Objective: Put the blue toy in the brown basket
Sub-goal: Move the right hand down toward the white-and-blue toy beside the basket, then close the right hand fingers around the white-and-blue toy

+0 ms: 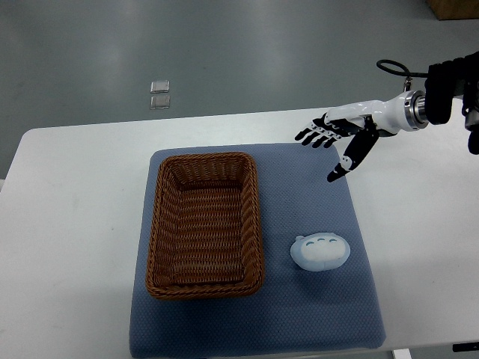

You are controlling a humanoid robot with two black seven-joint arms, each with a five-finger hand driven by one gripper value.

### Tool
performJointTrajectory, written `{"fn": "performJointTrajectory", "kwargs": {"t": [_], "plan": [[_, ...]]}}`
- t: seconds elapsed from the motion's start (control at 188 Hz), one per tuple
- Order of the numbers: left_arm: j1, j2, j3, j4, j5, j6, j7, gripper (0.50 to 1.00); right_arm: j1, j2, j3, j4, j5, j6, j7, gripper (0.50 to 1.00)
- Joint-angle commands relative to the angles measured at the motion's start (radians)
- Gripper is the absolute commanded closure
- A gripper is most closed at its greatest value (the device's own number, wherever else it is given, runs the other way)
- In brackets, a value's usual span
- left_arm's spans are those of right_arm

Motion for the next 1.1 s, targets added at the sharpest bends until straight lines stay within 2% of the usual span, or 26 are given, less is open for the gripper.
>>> {"fn": "performJointTrajectory", "kwargs": {"t": [0.0,0.165,0.245,0.66,1.097], "plan": [[-0.002,0.000,0.000,0.001,0.000,0.001,0.000,0.500,0.027,-0.040,-0.052,0.064,-0.010,0.008,-0.026,0.589],[-0.007,0.000,0.000,-0.001,0.000,-0.001,0.000,0.500,0.011,-0.082,-0.063,0.176,0.013,-0.004,-0.027,0.589],[-0.007,0.000,0.000,-0.001,0.000,-0.001,0.000,0.500,-0.027,-0.085,-0.063,0.198,0.035,-0.012,-0.024,0.589],[-0.007,0.000,0.002,0.001,0.000,0.001,0.001,0.500,-0.168,-0.045,-0.063,0.199,-0.023,-0.115,-0.007,0.591],[-0.007,0.000,0.002,0.002,0.000,0.001,0.002,0.500,-0.239,-0.005,-0.062,0.185,-0.076,-0.139,0.019,0.591]]}}
